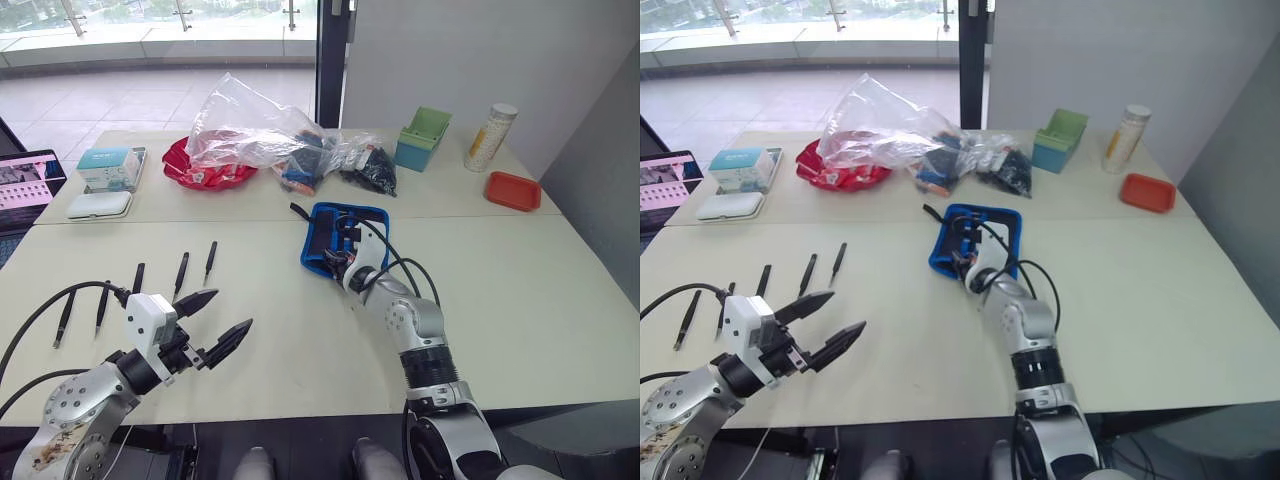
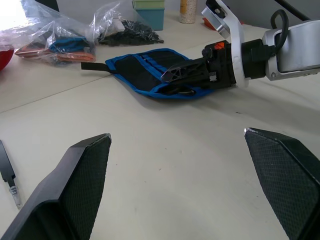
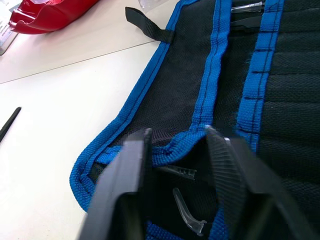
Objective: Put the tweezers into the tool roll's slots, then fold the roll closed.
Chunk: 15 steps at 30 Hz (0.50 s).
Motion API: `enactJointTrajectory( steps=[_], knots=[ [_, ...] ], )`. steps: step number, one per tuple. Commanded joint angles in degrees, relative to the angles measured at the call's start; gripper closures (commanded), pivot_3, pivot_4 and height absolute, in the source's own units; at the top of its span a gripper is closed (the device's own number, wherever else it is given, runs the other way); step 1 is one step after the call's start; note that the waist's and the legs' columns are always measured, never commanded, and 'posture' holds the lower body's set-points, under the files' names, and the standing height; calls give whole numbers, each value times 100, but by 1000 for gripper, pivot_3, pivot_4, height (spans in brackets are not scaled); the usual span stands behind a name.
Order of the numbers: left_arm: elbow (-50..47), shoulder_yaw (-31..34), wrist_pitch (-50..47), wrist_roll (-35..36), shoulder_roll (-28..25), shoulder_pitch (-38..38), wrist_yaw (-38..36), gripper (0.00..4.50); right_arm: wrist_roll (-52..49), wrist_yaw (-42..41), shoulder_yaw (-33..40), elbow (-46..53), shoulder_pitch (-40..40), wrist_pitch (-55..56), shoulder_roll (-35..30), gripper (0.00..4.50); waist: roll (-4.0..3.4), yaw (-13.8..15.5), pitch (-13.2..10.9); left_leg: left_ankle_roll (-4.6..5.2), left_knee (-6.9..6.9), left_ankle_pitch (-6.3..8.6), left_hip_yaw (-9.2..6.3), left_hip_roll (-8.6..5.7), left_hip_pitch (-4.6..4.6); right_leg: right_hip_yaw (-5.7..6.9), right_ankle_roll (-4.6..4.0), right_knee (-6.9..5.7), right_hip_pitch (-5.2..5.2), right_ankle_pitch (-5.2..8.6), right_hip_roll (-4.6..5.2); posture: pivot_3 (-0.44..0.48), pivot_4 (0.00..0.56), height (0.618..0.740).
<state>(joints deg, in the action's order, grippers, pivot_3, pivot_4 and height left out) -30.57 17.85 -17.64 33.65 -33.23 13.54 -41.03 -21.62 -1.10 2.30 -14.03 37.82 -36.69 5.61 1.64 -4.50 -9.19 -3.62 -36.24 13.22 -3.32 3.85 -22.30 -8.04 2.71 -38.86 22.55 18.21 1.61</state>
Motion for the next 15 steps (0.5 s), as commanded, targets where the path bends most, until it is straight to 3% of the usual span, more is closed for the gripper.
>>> enactJointTrajectory(
  steps=[1, 2, 10, 15],
  knots=[
    [-102, 115, 0, 57, -41, -35, 35, 0, -145, -7, -30, 145, 236, 68, 483, 4273, -1, -4, -1, 0, 0, 0, 0, 0, -1, 0, 0, 0, 0, 0, 0, 0, 150, 740],
    [-99, 122, -4, 62, -38, -31, 44, 0, -159, -7, -31, 155, 229, 70, 489, 4477, -1, -5, -1, 0, 1, 0, 0, 0, -1, 0, 0, 0, 1, 0, 0, 0, 150, 740],
    [-70, 111, 0, 42, -30, -26, 74, 0, -272, -5, -51, 288, 226, 119, 452, 4477, -6, -39, -4, 0, 3, 0, 0, 0, -2, 0, 0, 1, 3, 0, 0, 0, 150, 740],
    [-72, 98, -10, 47, -25, -14, 84, 0, -446, 17, -133, 894, 99, -211, 361, 4477, -14, -67, -9, 0, 5, 0, 0, 0, -15, 0, 0, 1, 17, 0, -1, 0, 150, 740]
  ],
)
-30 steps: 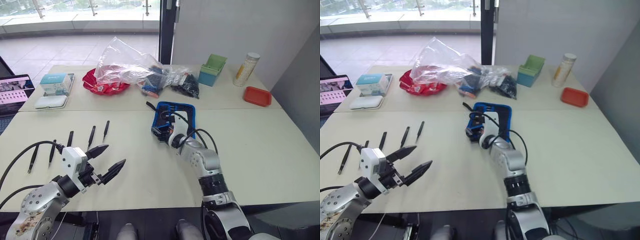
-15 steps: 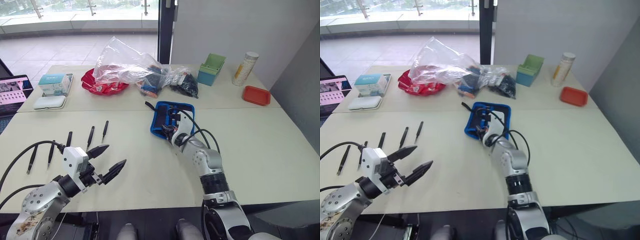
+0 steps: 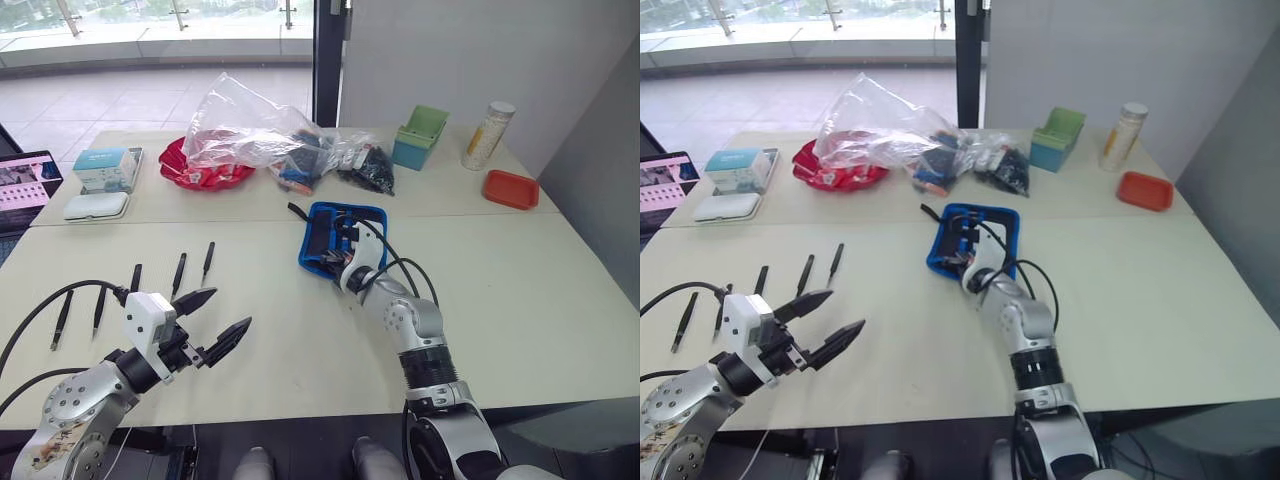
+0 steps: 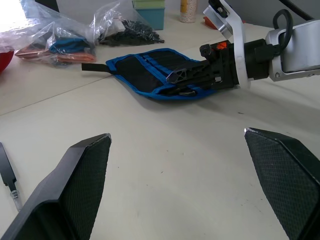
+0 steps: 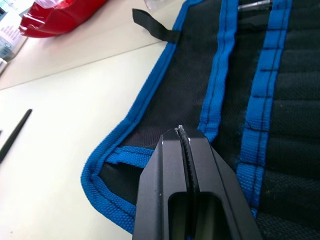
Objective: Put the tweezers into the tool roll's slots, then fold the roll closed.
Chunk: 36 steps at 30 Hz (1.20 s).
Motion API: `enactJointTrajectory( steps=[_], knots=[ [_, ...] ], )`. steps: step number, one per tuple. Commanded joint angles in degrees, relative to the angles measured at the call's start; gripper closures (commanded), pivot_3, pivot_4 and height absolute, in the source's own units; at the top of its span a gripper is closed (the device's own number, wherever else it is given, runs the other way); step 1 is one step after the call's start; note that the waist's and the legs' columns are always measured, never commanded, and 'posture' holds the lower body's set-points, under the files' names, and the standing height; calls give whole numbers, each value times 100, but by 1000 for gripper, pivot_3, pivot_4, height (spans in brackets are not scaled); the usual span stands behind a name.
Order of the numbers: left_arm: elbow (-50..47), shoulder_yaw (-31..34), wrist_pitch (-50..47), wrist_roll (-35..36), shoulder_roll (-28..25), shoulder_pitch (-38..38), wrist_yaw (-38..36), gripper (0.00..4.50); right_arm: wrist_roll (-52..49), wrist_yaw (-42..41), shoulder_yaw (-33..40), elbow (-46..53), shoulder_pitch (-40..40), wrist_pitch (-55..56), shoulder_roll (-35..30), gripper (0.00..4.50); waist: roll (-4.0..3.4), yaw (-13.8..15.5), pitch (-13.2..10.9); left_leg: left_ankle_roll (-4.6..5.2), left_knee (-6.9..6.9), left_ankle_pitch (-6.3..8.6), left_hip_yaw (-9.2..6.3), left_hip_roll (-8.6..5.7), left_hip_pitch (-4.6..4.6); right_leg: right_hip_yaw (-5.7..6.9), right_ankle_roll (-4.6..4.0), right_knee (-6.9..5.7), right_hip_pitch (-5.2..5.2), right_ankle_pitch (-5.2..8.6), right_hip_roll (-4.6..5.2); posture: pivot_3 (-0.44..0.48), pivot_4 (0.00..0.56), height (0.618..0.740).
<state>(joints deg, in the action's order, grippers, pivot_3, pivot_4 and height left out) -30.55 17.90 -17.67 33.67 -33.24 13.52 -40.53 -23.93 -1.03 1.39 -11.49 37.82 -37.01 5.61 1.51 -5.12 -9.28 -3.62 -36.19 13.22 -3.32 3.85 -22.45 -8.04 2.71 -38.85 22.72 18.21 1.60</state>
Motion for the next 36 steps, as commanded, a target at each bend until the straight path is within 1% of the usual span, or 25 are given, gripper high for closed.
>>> enactJointTrajectory(
  steps=[1, 4, 8, 10, 15, 21, 29, 36],
  knots=[
    [-77, 99, -14, 57, -23, -7, 35, 0, -345, -22, -58, 852, 23, -362, 368, 4234, -1, -10, 0, 0, 0, 0, 0, 0, -4, 0, 0, -1, 6, 0, 0, 0, 150, 740],
    [-77, 105, -33, 83, -19, 3, 39, 0, -891, 56, 106, 1351, -203, -911, 520, 3354, -1, -29, 0, 0, -3, -1, -2, 0, -40, 0, 0, -12, 44, 0, 0, 0, 150, 740],
    [-55, 110, -38, 96, -29, 23, 25, 0, -1402, 477, 485, 1453, -332, -1249, 656, 1973, -1, -28, 0, 0, -3, -1, -5, 0, -42, 2, -1, -13, 44, -1, 1, 0, 150, 740],
    [-23, 107, -45, 94, -21, 26, 33, 0, -1638, 755, 749, 1331, -316, -1300, 697, 1973, -1, -26, 0, 0, -3, -1, -5, -1, -44, 1, -2, -10, 44, -1, 1, 0, 150, 740],
    [-6, 105, -36, 86, -7, 57, 31, 0, -2383, 1213, 1125, 1157, -214, -1540, 941, 1973, -2, -45, -1, 0, -2, -1, -5, 0, -43, 1, -2, -9, 45, -1, -1, 0, 150, 740],
    [11, 112, -9, 88, 30, 75, 48, 0, -3150, 1653, 1232, 904, -243, -1630, 1078, 1973, -4, -51, -2, 1, 0, -1, -5, 1, -44, 1, -2, -9, 47, -1, -3, 0, 150, 740],
    [32, 105, 48, 64, 74, 117, 45, 0, -3247, 1706, 914, 376, -23, -1248, 971, 1973, -4, -53, -2, 1, 0, -1, -5, 1, -44, 1, -2, -7, 46, -1, -4, 0, 150, 740],
    [9, 129, 74, 70, 95, 170, 32, 0, -3217, 1630, 861, -123, 214, -632, 961, 1973, -4, -53, -1, 1, -1, -1, -5, 1, -41, 1, -2, -7, 42, -1, -4, 0, 150, 740]
  ],
)
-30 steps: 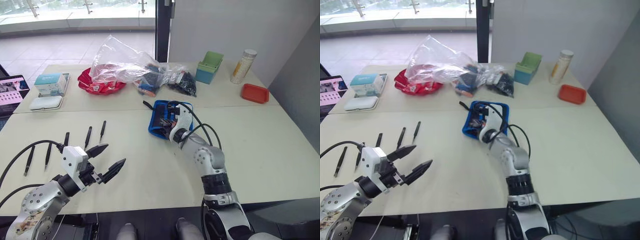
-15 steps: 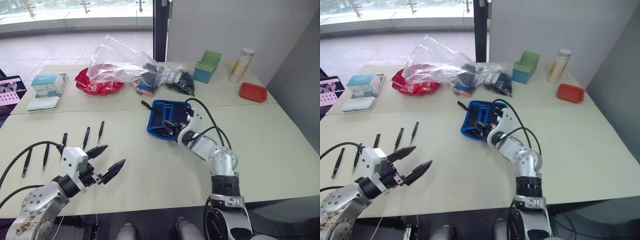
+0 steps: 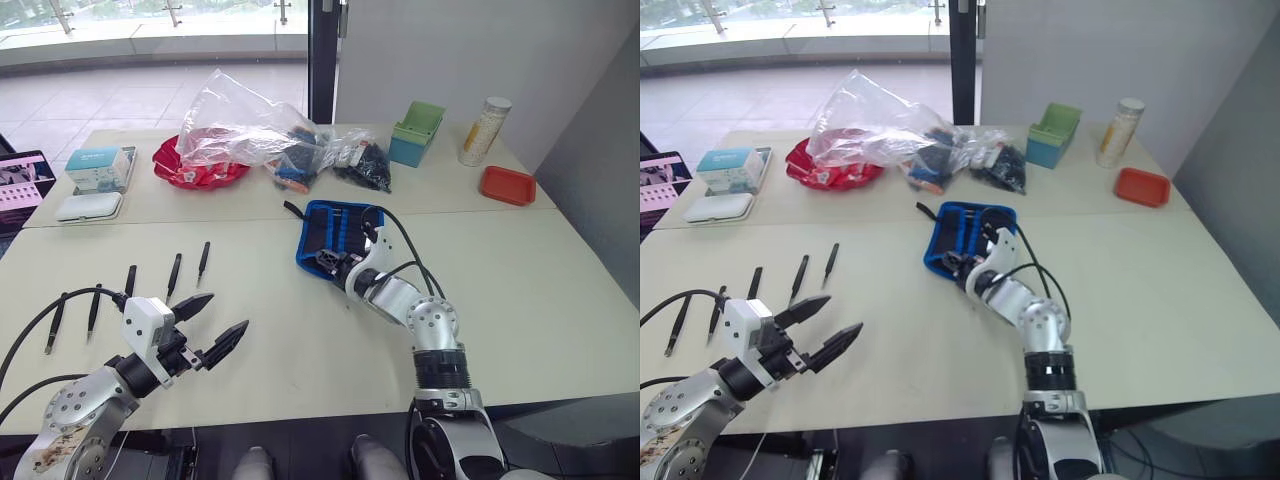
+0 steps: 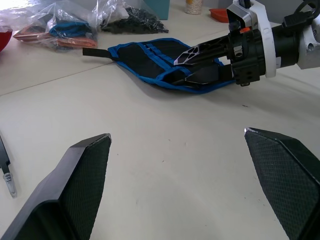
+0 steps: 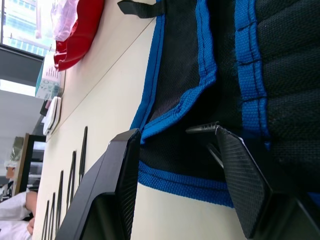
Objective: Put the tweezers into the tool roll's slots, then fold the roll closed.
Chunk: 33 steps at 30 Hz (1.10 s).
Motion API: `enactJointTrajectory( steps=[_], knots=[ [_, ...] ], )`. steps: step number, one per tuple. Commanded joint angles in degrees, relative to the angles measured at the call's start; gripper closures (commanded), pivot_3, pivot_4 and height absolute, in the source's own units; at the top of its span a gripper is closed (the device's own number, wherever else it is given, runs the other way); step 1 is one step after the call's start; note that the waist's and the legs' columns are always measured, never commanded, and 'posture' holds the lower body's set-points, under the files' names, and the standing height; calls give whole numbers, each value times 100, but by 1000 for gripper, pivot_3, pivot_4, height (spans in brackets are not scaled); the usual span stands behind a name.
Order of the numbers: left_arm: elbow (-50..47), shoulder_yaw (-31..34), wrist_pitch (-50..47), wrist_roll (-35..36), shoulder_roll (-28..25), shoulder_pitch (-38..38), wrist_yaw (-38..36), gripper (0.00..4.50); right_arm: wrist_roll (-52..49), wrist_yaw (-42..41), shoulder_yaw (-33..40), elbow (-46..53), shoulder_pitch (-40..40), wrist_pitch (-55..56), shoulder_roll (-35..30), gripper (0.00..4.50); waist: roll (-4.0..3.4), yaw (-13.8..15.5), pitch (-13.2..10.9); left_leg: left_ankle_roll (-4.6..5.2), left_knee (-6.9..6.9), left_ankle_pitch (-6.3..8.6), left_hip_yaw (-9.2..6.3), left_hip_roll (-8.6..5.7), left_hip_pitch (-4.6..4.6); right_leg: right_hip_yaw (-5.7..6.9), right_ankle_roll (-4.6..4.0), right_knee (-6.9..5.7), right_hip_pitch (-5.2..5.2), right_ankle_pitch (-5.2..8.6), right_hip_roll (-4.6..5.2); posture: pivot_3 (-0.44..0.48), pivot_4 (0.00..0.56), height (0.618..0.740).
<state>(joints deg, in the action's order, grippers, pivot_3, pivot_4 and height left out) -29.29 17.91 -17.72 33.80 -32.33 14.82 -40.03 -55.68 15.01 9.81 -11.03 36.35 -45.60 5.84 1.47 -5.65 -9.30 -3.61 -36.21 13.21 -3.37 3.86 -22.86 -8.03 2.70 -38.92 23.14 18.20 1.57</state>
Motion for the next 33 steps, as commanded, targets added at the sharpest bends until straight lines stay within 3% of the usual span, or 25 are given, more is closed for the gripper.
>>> enactJointTrajectory(
  steps=[1, 9, 17, 23, 26, 33],
  knots=[
    [-109, 137, 88, 57, -2, 48, -28, 0, -48, 26, 2, -229, 405, 282, 930, 1973, 0, 1, 0, 0, 0, 0, 0, 0, 0, 0, 0, 0, 0, 0, 0, 0, 150, 740],
    [-88, 150, 110, 62, 2, 40, -38, 0, -46, 47, -178, -506, 575, 416, 852, 1973, 0, 0, 0, 0, -2, 0, 0, 0, 0, 0, 0, 0, -1, 0, 0, 0, 150, 740],
    [-111, 157, 108, 79, 28, 61, -23, 0, -39, 112, -198, -579, 548, 511, 820, 4465, 0, -10, 2, 1, 1, 0, 0, 5, 6, 0, 0, -2, -2, 0, -4, 0, 150, 740],
    [-128, 164, 91, 102, 50, 78, -12, 0, -193, 167, -137, -537, 533, 566, 824, 4465, 0, -7, 2, 0, -3, 0, 0, 4, 5, 0, 0, -1, -6, 0, -4, 0, 150, 740],
    [-132, 159, 81, 95, 50, 85, -12, 0, -8, -155, -472, -216, 481, 390, 512, 4465, -1, -7, 1, 0, -3, 0, 0, 4, 4, 0, 0, 0, -4, 0, -4, 0, 150, 740],
    [-3, 103, 55, 77, 1, -28, -92, 0, 1625, -1800, -2467, 1275, 121, -330, -1514, 4465, -9, 46, -3, 0, 8, 0, -3, 4, -6, 2, 0, 7, 7, 0, -3, 0, 150, 740]
  ],
)
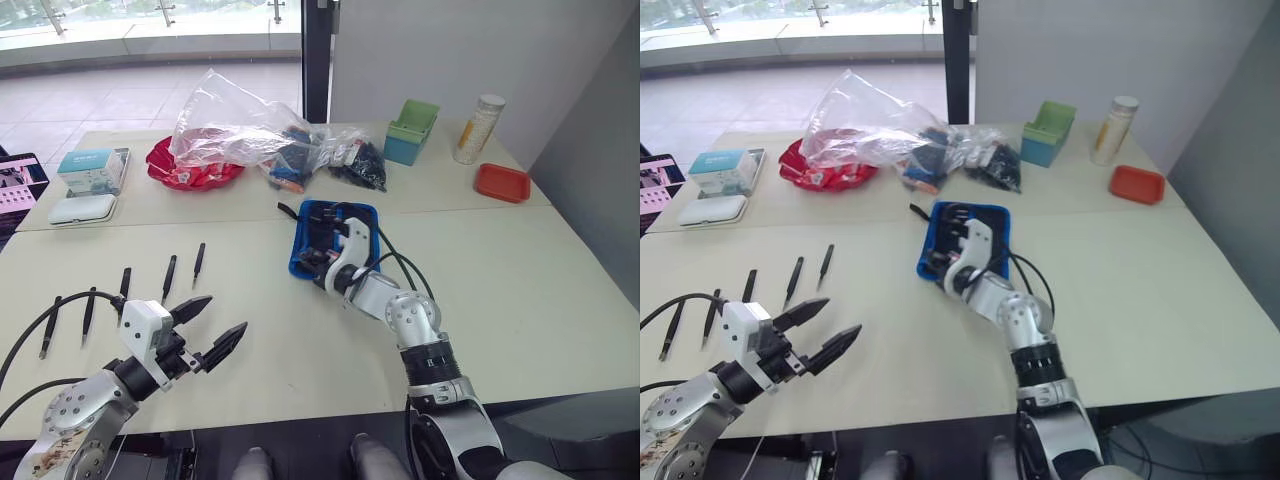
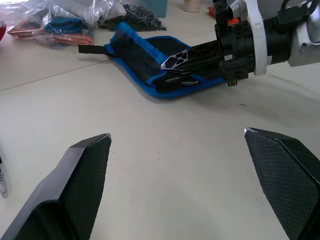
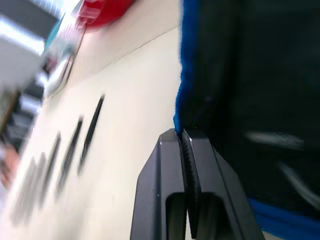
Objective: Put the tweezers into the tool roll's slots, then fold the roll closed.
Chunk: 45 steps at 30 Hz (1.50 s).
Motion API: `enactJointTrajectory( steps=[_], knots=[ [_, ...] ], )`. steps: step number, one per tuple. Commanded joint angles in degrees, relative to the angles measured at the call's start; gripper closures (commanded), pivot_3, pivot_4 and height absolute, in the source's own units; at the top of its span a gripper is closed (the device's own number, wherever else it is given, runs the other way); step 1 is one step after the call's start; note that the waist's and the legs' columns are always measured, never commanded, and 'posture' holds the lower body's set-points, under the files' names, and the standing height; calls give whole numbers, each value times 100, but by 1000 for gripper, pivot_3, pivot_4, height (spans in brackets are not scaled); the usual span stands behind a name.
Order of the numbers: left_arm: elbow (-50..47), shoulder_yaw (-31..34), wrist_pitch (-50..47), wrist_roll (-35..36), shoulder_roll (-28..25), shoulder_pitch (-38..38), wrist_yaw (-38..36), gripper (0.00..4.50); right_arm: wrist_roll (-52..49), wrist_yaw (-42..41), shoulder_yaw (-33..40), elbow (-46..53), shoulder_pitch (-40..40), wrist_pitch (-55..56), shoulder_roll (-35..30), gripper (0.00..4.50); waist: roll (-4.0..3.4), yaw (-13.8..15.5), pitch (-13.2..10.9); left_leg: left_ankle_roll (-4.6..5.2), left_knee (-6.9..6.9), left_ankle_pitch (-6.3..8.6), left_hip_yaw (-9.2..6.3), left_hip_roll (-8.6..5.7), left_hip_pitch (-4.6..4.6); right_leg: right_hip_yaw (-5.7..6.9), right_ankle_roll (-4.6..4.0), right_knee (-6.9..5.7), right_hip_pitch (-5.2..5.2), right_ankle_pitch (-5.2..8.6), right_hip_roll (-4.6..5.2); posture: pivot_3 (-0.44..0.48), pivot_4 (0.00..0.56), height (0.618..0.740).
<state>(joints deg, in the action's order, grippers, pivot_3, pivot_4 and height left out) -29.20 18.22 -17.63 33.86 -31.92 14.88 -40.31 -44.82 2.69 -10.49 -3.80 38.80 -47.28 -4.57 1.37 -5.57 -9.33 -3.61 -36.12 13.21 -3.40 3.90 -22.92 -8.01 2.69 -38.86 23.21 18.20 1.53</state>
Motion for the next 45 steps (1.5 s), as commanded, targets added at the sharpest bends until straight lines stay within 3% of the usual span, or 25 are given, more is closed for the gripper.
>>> enactJointTrajectory(
  steps=[1, 7, 11, 15, 18, 23, 31, 35, 38, 45],
  knots=[
    [18, 38, 30, 49, -65, -64, -91, 0, 708, -790, -618, 739, -172, -178, -741, 4465, 2, 50, 1, 0, -4, 0, -1, -3, -2, 1, 0, 7, -3, 0, 5, 0, 150, 740],
    [264, -178, -94, 32, -216, -410, -291, 0, 1972, -2293, -1693, 2078, -522, 377, -2503, 4465, 1, 142, -1, 0, -14, 0, 0, -4, -21, 1, 1, 33, 1, 0, 4, 0, 150, 740],
    [423, -282, -76, 6, -342, -589, -530, 0, 2626, -3099, -1962, 2637, -855, 1143, -3150, 4465, 3, 153, -1, 0, -13, 0, 0, 0, -20, 1, 1, 37, 1, 0, 0, 0, 150, 740],
    [1003, -677, -154, -38, -709, -1446, -1161, 0, 3299, -3918, -2086, 3090, -1358, 2180, -3865, 4465, 8, 264, -6, 0, -21, 0, -4, -4, -25, 3, 1, 40, -5, 0, 2, 0, 150, 740],
    [1429, -895, -145, -67, -951, -1997, -1646, 0, 3517, -4305, -2002, 3139, -1434, 2525, -3975, 4465, 12, 288, -9, 0, -32, -1, -4, -3, -26, 4, 3, 63, -13, 1, 1, 0, 150, 740],
    [2763, -1653, 277, -530, -1235, -3703, -2950, 0, 4015, -5141, -1960, 3177, -1391, 3202, -4394, 4465, 12, 328, -13, -4, -46, -6, -8, -1, -33, 14, 4, 67, -16, 1, -3, 0, 150, 740],
    [5492, -2825, 1991, -1765, -837, -5880, -4792, 0, 4437, -5416, -1862, 3232, -1411, 2955, -4105, 4465, 13, 315, -13, 0, -71, -4, -10, -5, -34, 20, 2, 35, -16, -2, -2, 0, 150, 740],
    [6866, -3118, 3192, -2380, -503, -6675, -5057, 0, 4502, -5460, -1767, 3390, -1471, 2701, -4022, 4465, 14, 314, -14, 3, -73, -3, -15, -8, -33, 24, 1, 14, -13, -2, -2, 0, 150, 740],
    [7603, -3145, 3797, -2638, -249, -7082, -5118, 777, 4525, -5509, -1735, 3573, -1519, 2395, -3996, 4500, 14, 315, -14, 3, -78, -3, -25, -9, -35, 32, 1, 9, -15, -2, -2, 0, 150, 740],
    [8417, -3216, 4693, -2975, -106, -7356, -5213, 3106, 4642, -5551, -1637, 3764, -1576, 2106, -4026, 4500, 14, 296, -14, 5, -82, -2, -41, -11, -35, 42, 1, -9, -13, -2, -2, 0, 150, 740]
  ],
)
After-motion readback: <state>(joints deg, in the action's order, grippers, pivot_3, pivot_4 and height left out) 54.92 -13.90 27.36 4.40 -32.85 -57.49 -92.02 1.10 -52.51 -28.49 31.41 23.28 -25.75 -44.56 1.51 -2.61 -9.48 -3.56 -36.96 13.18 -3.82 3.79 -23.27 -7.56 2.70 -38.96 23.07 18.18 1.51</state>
